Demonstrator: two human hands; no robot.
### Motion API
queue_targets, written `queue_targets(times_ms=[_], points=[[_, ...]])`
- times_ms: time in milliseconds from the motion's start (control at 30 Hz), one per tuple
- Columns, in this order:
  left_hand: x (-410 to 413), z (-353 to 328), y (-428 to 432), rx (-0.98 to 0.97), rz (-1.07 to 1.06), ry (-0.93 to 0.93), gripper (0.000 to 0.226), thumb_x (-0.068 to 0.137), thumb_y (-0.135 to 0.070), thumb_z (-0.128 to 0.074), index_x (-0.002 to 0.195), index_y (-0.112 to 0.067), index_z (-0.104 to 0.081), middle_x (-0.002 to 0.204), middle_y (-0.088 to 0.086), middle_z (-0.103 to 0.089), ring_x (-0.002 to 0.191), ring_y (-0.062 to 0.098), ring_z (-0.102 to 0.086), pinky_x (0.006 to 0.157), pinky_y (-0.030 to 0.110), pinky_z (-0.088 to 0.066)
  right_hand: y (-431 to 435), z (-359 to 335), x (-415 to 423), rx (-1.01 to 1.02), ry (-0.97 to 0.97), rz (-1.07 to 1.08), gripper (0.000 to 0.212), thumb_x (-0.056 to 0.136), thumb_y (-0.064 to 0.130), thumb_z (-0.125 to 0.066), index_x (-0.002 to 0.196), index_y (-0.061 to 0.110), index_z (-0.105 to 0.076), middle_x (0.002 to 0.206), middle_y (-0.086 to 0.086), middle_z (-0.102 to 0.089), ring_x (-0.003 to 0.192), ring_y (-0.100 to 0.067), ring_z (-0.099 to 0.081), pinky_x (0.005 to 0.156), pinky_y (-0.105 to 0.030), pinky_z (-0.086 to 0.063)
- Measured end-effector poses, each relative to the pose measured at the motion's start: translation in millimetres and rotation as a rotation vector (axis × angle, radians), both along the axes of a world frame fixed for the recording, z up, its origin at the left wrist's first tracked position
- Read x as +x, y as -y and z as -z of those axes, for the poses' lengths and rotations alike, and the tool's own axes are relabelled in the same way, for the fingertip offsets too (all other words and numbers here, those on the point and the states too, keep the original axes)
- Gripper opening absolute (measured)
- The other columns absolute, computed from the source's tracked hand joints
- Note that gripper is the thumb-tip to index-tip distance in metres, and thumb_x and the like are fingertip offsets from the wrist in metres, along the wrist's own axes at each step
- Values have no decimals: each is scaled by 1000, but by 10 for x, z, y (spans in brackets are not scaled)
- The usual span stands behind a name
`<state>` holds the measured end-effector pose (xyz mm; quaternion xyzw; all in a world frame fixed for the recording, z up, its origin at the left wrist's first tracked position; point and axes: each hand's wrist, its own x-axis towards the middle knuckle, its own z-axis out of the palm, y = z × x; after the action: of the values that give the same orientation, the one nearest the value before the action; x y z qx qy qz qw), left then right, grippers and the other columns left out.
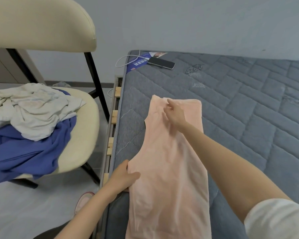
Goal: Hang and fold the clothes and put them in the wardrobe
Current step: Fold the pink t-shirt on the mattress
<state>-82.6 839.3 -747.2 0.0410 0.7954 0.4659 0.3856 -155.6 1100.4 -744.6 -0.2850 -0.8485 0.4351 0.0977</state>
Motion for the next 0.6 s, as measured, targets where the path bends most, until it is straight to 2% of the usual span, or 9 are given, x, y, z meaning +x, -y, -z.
queue_targets(times_ms=[100, 167, 233, 267, 367, 500, 600], points=[[8, 14, -33, -12, -90, 52, 36, 86, -23, -64, 108, -12, -38, 98, -2, -53, 88, 14, -57, 65, 28, -52, 35, 10, 218, 313, 12, -163, 48, 100, 22, -38, 147, 15, -33, 151, -8, -36, 139, -26, -31, 115, -35, -21], [50, 27, -52, -46, -89, 60, 43, 85, -26, -66, 111, -13, -34, 104, -1, -52, 97, 18, -56, 70, 30, -52, 76, 88, 430, 489, 211, -283, 50, 103, 32, -29, 151, 25, -19, 158, -6, -17, 146, -28, -12, 118, -43, -9], [117, 66, -46, -110, -50, 3, 43, 86, -24, -65, 112, -14, -33, 108, 1, -51, 102, 21, -54, 76, 33, -51, 153, 223, 712, 524, 407, -370, 52, 102, 43, -19, 152, 35, -4, 161, -2, 4, 147, -28, 7, 117, -49, 3], [154, 82, -37, -140, -48, -30, 42, 86, -23, -64, 112, -13, -33, 107, 1, -51, 101, 22, -53, 78, 34, -52, 193, 301, 859, 531, 444, -396, 53, 101, 47, -15, 151, 38, 1, 160, 0, 10, 146, -27, 13, 117, -49, 7], [258, 107, 0, -187, -72, -85, 41, 86, -23, -63, 110, -10, -32, 103, 2, -49, 96, 23, -54, 82, 39, -53, 337, 405, 1276, 552, 399, -431, 54, 100, 51, -10, 150, 40, 6, 159, 5, 16, 145, -21, 18, 117, -44, 14], [432, 55, 89, -152, -87, 53, 53, 81, -29, -70, 114, -7, -36, 108, 4, -51, 100, 23, -54, 69, 34, -52, 542, 407, 1750, 641, 360, -543, 64, 89, 62, 2, 149, 42, 8, 158, 9, 16, 146, -19, 18, 116, -39, 15], [635, 40, 184, -129, -39, 103, 37, 80, -22, -72, 103, -11, -45, 108, 5, -55, 100, 22, -55, 65, 33, -53, 648, 398, 2060, 676, 352, -587, 70, 82, 65, 10, 148, 43, 6, 158, 10, 15, 146, -18, 18, 115, -37, 15]])
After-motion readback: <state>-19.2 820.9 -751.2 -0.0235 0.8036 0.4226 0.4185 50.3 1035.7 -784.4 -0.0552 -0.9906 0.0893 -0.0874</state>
